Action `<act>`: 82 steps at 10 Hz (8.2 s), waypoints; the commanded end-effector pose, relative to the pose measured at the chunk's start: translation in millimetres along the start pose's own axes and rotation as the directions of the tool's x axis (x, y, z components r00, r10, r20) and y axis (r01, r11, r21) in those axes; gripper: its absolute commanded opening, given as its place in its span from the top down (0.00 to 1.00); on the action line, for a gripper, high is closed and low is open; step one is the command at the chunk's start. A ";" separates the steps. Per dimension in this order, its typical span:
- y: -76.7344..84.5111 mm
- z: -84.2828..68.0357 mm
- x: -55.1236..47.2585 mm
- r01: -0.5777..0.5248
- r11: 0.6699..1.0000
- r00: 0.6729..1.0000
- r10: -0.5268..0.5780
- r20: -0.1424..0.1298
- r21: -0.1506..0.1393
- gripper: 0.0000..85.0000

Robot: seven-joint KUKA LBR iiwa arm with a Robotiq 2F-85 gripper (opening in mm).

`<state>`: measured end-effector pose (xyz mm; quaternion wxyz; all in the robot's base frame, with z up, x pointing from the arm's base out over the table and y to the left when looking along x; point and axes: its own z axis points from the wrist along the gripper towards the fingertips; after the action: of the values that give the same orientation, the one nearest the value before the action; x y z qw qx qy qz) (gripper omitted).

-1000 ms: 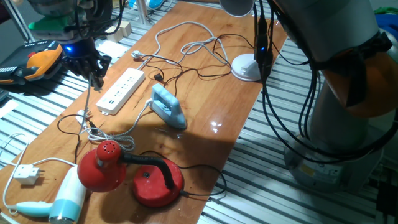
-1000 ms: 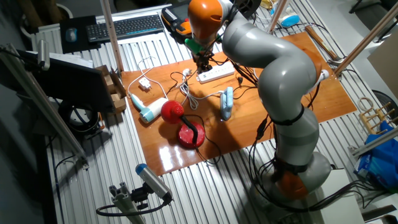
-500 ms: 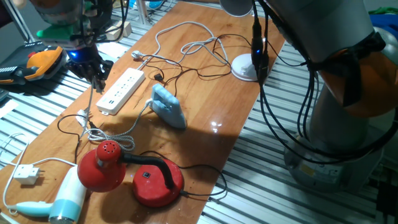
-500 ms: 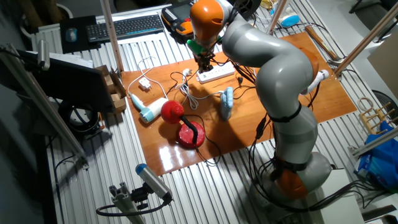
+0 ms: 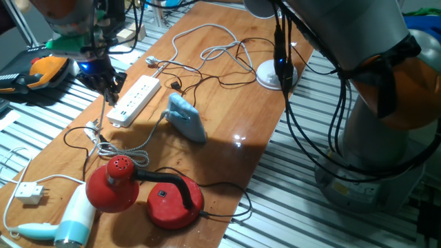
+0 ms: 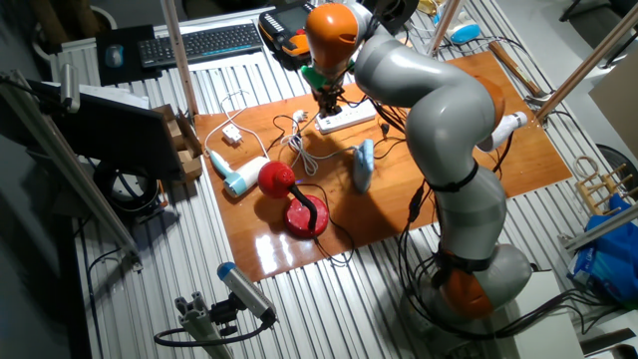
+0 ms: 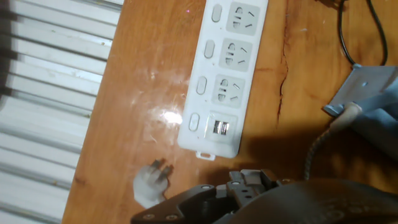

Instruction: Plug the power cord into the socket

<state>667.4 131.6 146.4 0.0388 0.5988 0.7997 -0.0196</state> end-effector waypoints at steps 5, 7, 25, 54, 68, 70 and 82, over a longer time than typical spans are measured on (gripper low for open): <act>-5.0 23.3 -11.3 -0.056 0.998 0.998 0.056 -0.023 0.005 1.00; -8.0 29.4 -14.7 -0.059 0.998 0.998 0.059 -0.037 0.010 1.00; -17.1 17.3 -38.4 -0.137 0.989 0.991 0.137 0.006 0.055 1.00; 11.0 73.8 -79.4 -0.207 0.978 0.978 0.208 -0.033 0.031 1.00; 14.8 81.8 -81.9 -0.206 0.978 0.978 0.206 -0.029 0.021 1.00; 14.9 82.9 -82.2 -0.206 0.978 0.978 0.206 -0.031 0.019 1.00; 12.0 92.4 -81.5 -0.205 0.979 0.978 0.205 -0.026 0.002 1.00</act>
<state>705.6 50.1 61.7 0.0312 0.6781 0.7343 -0.0067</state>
